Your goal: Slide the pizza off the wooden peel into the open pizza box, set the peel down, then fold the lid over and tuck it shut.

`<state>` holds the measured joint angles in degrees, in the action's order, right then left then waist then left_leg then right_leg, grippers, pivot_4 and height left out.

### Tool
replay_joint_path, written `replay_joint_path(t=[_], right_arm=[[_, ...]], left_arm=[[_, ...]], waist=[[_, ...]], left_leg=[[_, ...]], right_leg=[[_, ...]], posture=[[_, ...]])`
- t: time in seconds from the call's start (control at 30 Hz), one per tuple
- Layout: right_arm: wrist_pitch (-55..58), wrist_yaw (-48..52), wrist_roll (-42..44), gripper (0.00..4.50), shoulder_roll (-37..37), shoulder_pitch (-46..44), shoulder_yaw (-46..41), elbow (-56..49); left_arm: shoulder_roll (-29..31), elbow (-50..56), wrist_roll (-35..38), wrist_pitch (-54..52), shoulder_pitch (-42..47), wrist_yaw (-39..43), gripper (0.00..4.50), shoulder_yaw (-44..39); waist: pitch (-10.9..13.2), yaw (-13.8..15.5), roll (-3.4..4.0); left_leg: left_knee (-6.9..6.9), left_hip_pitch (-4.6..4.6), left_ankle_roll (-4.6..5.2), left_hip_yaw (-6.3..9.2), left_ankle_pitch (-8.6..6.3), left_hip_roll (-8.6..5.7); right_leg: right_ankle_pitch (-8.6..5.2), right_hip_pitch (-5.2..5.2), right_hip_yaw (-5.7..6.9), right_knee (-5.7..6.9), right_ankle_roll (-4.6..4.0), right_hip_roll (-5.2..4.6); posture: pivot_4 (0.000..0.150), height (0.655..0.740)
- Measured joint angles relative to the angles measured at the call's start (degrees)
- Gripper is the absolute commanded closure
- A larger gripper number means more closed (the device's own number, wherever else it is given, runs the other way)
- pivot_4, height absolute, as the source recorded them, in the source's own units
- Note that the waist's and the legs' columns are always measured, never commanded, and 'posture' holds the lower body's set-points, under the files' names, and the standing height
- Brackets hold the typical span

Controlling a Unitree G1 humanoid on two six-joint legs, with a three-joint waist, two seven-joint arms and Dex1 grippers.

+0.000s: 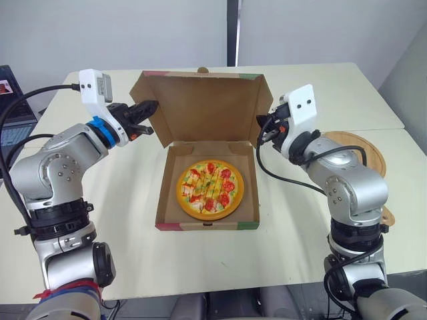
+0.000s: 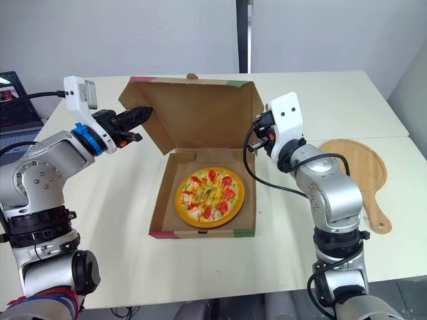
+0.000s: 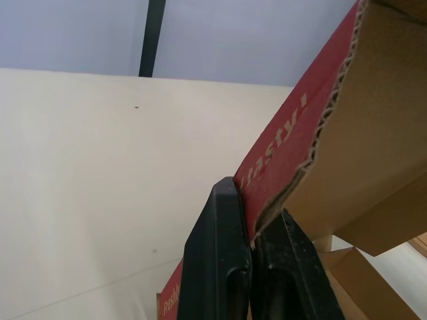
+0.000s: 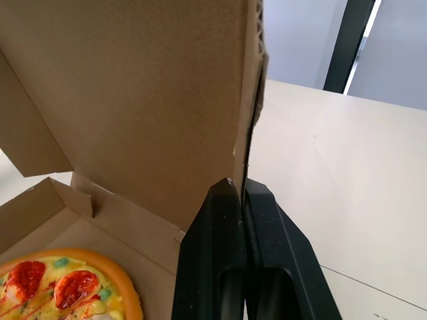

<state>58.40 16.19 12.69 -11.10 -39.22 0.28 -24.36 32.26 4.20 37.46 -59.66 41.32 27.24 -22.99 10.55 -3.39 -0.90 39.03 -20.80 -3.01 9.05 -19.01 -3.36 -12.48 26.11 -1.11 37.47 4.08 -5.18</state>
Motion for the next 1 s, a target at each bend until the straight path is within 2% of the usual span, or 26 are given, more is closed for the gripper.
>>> replay_joint_path(t=[0.33, 0.7, 1.0], right_arm=[[2.8, -1.76, 0.14, 4.48, 2.45, 0.46, -1.04, -3.0], [9.02, -2.69, 2.89, 4.48, 4.53, 1.74, -3.04, -9.05], [10.77, -3.54, 4.29, 4.48, 5.96, 4.61, -3.38, -12.44]], left_arm=[[-0.98, 3.29, 5.36, -10.04, 1.58, -5.63, 4.5, -4.75], [-1.82, 6.4, 9.98, -15.6, 0.56, -9.24, 4.5, -9.36], [-6.92, 13.77, 16.83, -18.29, -5.12, -14.79, 4.5, -15.96]], waist=[[-0.01, 0.03, -0.01], [-0.01, 0.11, -0.01], [-0.25, 0.14, -0.02]], left_leg=[[0.01, 0.01, -0.02, 0.0, 0.01, 0.0], [0.01, 0.02, -0.06, 0.02, 0.03, 0.0], [0.0, 0.11, -0.06, -0.09, 0.03, 0.02]], right_leg=[[0.0, 0.01, -0.01, 0.07, 0.0, 0.0], [0.0, 0.01, -0.01, 0.12, 0.0, 0.0], [0.0, 0.0, -0.11, 0.17, 0.0, 0.0]], posture=[[0.15, 0.74], [0.15, 0.74], [0.15, 0.74]])
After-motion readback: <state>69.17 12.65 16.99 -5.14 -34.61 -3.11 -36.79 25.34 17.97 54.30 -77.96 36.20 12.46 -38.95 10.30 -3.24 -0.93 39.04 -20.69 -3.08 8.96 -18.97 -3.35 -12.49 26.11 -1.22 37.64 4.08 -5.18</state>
